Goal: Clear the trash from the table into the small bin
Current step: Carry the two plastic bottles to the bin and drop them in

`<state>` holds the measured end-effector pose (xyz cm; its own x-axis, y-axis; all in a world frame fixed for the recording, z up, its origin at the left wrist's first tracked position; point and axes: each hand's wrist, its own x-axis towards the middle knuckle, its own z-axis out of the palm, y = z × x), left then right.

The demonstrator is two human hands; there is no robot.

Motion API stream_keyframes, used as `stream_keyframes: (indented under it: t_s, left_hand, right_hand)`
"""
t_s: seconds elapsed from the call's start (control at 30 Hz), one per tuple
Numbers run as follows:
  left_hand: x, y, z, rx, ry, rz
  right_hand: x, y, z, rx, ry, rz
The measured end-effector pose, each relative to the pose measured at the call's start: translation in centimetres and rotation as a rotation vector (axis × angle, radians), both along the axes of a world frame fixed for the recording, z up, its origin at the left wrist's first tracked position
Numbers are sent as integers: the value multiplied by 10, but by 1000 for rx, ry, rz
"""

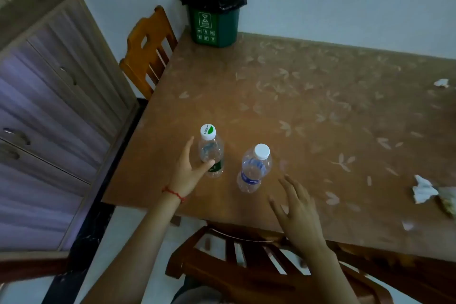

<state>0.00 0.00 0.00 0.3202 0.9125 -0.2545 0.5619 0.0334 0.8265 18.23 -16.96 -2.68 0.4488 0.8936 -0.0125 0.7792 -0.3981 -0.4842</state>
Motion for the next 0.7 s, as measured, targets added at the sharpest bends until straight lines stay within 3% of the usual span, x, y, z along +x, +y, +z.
stream_keyframes:
  t_s: [0.43,0.7]
  left_hand:
    - [28,23,-23,14,-159,76]
    - [6,12,-26,43,-142,103]
  right_hand:
    - [7,15,-2,50,35,-3]
    - [7,41,-1,128,409,-40]
